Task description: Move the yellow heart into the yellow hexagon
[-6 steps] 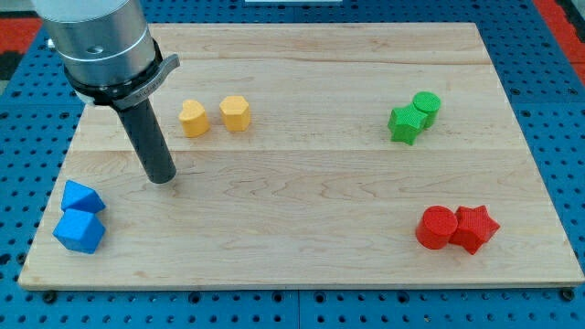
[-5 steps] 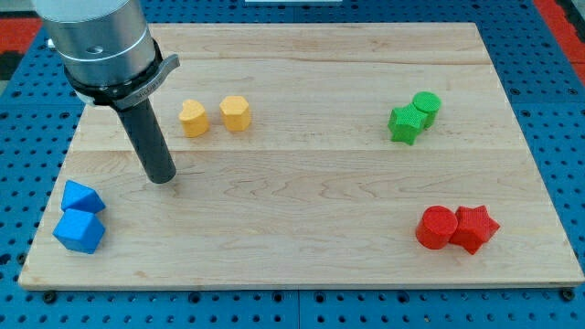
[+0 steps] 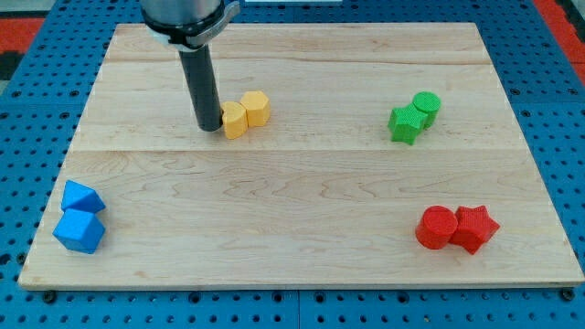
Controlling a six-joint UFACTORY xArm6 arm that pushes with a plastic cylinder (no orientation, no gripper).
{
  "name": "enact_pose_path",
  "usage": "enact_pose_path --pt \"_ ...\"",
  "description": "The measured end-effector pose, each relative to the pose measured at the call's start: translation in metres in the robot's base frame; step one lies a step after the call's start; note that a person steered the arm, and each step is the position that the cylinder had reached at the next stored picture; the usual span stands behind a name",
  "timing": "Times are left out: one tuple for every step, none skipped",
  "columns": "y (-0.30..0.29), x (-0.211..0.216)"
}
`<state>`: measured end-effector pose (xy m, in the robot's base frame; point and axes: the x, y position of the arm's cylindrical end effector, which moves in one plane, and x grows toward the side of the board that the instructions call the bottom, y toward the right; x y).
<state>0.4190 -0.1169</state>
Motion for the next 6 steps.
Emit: enact_pose_path --pt "0.02 0.043" --pt "0.022 0.043" --pt "0.022 0.043" --pt "0.021 0.041" --pt "0.058 0.019" --pt "0.1 0.002"
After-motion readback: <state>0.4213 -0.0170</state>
